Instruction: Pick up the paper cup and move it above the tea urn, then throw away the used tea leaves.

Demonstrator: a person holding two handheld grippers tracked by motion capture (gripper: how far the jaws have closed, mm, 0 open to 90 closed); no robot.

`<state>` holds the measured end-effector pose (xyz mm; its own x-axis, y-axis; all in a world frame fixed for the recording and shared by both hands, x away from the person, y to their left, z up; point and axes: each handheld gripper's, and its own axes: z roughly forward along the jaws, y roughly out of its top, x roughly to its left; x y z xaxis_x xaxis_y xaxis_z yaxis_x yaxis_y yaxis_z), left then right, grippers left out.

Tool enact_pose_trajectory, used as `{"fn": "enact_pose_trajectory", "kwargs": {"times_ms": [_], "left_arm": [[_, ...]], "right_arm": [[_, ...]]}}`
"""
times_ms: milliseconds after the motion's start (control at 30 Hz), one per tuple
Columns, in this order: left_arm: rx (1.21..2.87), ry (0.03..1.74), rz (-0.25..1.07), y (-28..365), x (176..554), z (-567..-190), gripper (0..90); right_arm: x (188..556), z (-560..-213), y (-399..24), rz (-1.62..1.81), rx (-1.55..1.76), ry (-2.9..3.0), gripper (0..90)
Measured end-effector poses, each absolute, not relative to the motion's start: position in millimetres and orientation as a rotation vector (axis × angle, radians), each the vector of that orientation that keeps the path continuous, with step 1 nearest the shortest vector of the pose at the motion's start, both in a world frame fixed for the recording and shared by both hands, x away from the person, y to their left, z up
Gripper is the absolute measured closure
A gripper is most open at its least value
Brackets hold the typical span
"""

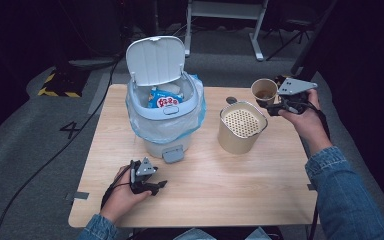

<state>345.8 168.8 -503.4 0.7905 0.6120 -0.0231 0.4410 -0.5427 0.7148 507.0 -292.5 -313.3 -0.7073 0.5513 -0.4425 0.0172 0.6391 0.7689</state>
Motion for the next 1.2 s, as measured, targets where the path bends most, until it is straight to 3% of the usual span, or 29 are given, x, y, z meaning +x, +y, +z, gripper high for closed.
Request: {"fn": "enact_pose_trajectory", "kwargs": {"times_ms": [667, 1200], "left_arm": [[2.233, 0.775, 0.296, 168.8, 345.9, -503.4, 37.5], [2.234, 0.776, 0.298, 168.6, 345.6, -503.4, 37.4]], "right_arm": [[501.0, -312.2, -286.8, 0.834, 0.3, 2.162, 32.2], [488.1, -327.6, -259.3, 0.321, -0.052, 2.073, 32.2]]}}
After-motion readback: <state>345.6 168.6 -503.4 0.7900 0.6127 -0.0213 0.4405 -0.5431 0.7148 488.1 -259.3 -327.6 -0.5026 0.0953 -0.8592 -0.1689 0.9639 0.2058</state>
